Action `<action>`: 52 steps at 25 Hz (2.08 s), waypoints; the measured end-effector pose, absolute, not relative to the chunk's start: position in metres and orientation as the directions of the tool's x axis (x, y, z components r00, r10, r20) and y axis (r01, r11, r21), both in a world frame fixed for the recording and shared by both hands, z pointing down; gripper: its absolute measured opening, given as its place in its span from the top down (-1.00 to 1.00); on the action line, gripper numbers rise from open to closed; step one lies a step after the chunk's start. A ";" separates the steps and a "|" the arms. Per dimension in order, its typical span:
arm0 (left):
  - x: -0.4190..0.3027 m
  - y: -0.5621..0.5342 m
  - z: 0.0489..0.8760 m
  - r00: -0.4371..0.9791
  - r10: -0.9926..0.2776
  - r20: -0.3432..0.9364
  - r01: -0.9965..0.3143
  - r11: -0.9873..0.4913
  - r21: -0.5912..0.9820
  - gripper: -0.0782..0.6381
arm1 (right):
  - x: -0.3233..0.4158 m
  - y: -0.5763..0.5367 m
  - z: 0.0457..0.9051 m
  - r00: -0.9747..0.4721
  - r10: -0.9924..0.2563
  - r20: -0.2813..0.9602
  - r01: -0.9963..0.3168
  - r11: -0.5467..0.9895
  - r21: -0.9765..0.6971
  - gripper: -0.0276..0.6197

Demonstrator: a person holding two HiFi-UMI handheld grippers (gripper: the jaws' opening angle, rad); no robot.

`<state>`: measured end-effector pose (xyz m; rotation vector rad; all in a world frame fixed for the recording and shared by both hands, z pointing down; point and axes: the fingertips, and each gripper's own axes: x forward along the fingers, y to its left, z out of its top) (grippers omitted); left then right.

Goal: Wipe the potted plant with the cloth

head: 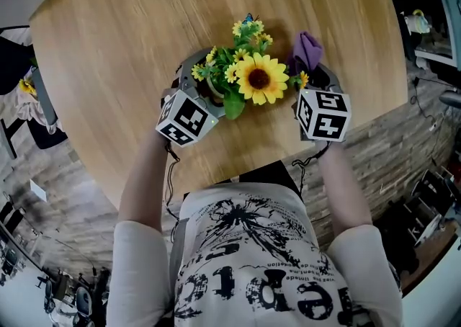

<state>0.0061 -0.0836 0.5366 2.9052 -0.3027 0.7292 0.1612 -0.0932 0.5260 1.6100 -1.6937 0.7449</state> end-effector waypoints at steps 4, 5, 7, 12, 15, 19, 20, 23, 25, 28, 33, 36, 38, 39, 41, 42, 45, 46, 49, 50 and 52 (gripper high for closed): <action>0.012 -0.088 0.531 0.879 -0.180 0.440 -0.234 -0.970 0.070 -0.74 | 0.157 -0.092 0.528 -0.022 -0.606 0.795 -0.994 0.096 0.045 0.68; 0.013 -0.088 0.531 0.880 -0.181 0.439 -0.235 -0.969 0.071 -0.72 | 0.156 -0.092 0.529 -0.024 -0.606 0.795 -0.994 0.102 0.047 0.68; 0.013 -0.089 0.531 0.880 -0.181 0.440 -0.235 -0.969 0.072 -0.72 | 0.156 -0.091 0.529 -0.026 -0.606 0.795 -0.993 0.106 0.048 0.68; 0.012 -0.089 0.529 0.871 -0.216 0.441 -0.266 -0.963 0.053 -0.71 | 0.155 -0.089 0.526 -0.034 -0.609 0.793 -0.993 0.112 0.043 0.68; 0.007 -0.091 0.522 0.855 -0.267 0.444 -0.317 -0.948 0.040 -0.70 | 0.156 -0.085 0.521 -0.040 -0.612 0.790 -0.992 0.120 0.043 0.68; 0.000 -0.092 0.513 0.839 -0.298 0.456 -0.367 -0.928 0.067 -0.70 | 0.159 -0.081 0.514 -0.054 -0.617 0.785 -0.990 0.134 0.038 0.68; -0.001 -0.094 0.508 0.838 -0.309 0.449 -0.378 -0.923 0.072 -0.70 | 0.158 -0.082 0.512 -0.059 -0.619 0.783 -0.990 0.139 0.035 0.68; -0.006 -0.095 0.486 0.836 -0.344 0.427 -0.421 -0.902 0.098 -0.70 | 0.154 -0.082 0.501 -0.075 -0.630 0.773 -0.987 0.157 0.031 0.68; -0.012 -0.093 0.470 0.828 -0.373 0.419 -0.451 -0.887 0.102 -0.70 | 0.146 -0.080 0.492 -0.096 -0.643 0.760 -0.984 0.177 0.026 0.68; -0.029 -0.095 0.447 0.812 -0.424 0.402 -0.499 -0.860 0.102 -0.70 | 0.120 -0.086 0.482 -0.140 -0.657 0.741 -0.974 0.226 0.016 0.68; -0.046 -0.099 0.400 0.763 -0.524 0.379 -0.591 -0.802 0.081 -0.70 | 0.089 -0.088 0.459 -0.250 -0.665 0.704 -0.941 0.339 -0.014 0.68; -0.072 -0.105 0.378 0.736 -0.573 0.361 -0.634 -0.770 0.072 -0.70 | 0.054 -0.092 0.455 -0.316 -0.653 0.688 -0.913 0.406 -0.035 0.68; -0.089 -0.107 0.368 0.725 -0.587 0.359 -0.650 -0.756 0.075 -0.70 | 0.030 -0.095 0.453 -0.355 -0.641 0.680 -0.900 0.431 -0.063 0.68; -0.095 -0.107 0.363 0.722 -0.592 0.358 -0.655 -0.751 0.081 -0.70 | 0.019 -0.096 0.451 -0.376 -0.634 0.676 -0.894 0.441 -0.083 0.68; -0.105 -0.106 0.352 0.723 -0.597 0.347 -0.662 -0.743 0.101 -0.70 | -0.005 -0.094 0.443 -0.427 -0.617 0.661 -0.873 0.471 -0.124 0.68; -0.109 -0.106 0.346 0.726 -0.599 0.339 -0.663 -0.740 0.111 -0.70 | -0.017 -0.093 0.437 -0.454 -0.609 0.650 -0.860 0.491 -0.140 0.68; -0.117 -0.104 0.330 0.727 -0.608 0.319 -0.667 -0.737 0.115 -0.70 | -0.046 -0.089 0.416 -0.522 -0.594 0.612 -0.819 0.549 -0.165 0.68; -0.119 -0.103 0.325 0.726 -0.611 0.315 -0.668 -0.736 0.111 -0.70 | -0.053 -0.088 0.410 -0.538 -0.593 0.600 -0.808 0.565 -0.166 0.68; -0.120 -0.100 0.316 0.727 -0.613 0.310 -0.667 -0.738 0.107 -0.70 | -0.069 -0.083 0.399 -0.578 -0.582 0.572 -0.776 0.609 -0.163 0.68; -0.120 -0.099 0.315 0.729 -0.611 0.309 -0.665 -0.740 0.105 -0.70 | -0.073 -0.081 0.397 -0.591 -0.576 0.565 -0.763 0.627 -0.160 0.68; -0.119 -0.099 0.313 0.732 -0.607 0.308 -0.660 -0.744 0.104 -0.70 | -0.082 -0.079 0.391 -0.614 -0.566 0.549 -0.736 0.662 -0.141 0.68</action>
